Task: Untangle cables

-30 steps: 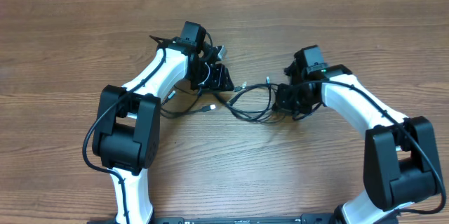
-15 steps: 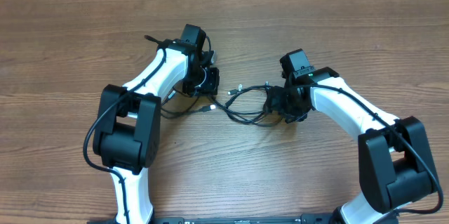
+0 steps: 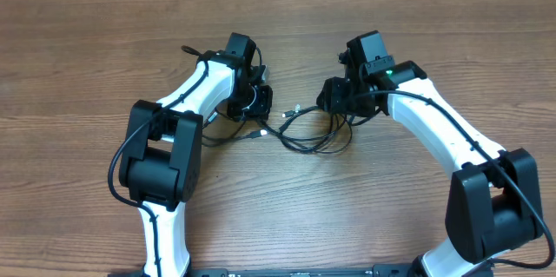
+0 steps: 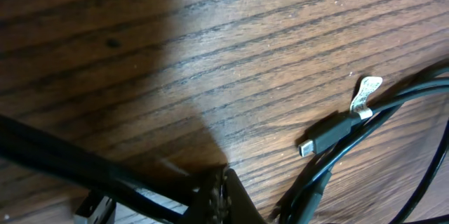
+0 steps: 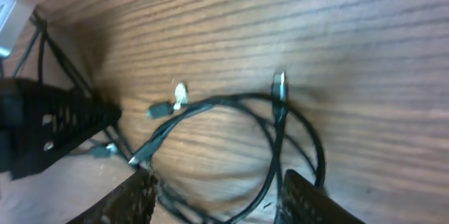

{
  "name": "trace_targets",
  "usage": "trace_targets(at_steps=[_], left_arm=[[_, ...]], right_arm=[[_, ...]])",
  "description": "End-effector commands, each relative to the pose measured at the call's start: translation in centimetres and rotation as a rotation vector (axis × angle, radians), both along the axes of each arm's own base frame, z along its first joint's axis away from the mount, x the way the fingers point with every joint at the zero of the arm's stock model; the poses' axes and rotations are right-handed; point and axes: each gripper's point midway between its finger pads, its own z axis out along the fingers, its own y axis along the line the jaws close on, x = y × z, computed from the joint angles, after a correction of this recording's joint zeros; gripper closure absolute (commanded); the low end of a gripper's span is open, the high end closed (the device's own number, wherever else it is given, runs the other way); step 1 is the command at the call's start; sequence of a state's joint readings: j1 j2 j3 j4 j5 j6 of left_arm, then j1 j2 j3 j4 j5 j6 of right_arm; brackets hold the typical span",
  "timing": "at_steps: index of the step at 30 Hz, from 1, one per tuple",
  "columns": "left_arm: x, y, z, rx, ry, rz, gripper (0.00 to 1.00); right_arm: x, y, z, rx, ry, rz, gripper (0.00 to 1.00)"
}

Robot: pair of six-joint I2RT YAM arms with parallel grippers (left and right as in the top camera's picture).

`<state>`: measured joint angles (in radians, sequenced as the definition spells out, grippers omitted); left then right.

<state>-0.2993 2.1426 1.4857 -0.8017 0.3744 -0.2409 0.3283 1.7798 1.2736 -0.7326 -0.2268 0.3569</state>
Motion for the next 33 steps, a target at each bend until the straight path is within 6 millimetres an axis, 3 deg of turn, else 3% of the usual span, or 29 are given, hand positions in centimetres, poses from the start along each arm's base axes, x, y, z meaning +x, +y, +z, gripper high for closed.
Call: trace_targets(at_steps=[1,8,12,16,23,28,33], left_arm=[[-0.3,-0.1,-1.0,-0.014,0.032,0.009,0.96],[-0.8,-2.1,0.0,-0.14,0.043,-0.048,0.96],[-0.8,-2.1,0.1,-0.147,0.042,-0.05,0.96],[-1.1,-3.4,1.0,-0.241,0.026,-0.12,0.96],[-1.2,-3.5,1.0,-0.245,0.028,-0.122,0.96],[-1.3,-3.0,0.7,-0.212,0.034,-0.119,0.96],[-1.3,-1.7,-0.1,-0.123,0.045,-0.078,0.95]], right_arm=[[-0.2,-1.0,-2.4,-0.054,0.015,-0.002,0.45],[-0.8,-1.2,-4.1,-0.055,0.018,-0.002,0.52],[-1.3,-1.3,-5.0,-0.057,0.022,-0.002,0.54],[-1.8,-1.7,-6.0,-0.071,0.028,-0.006,0.63],[-1.8,-3.6,-7.1,-0.166,0.009,-0.047,0.8],[-2.0,-4.6,-7.6,-0.213,0.013,-0.089,0.79],[-1.9,-4.6,-7.6,-0.212,0.011,-0.089,0.56]])
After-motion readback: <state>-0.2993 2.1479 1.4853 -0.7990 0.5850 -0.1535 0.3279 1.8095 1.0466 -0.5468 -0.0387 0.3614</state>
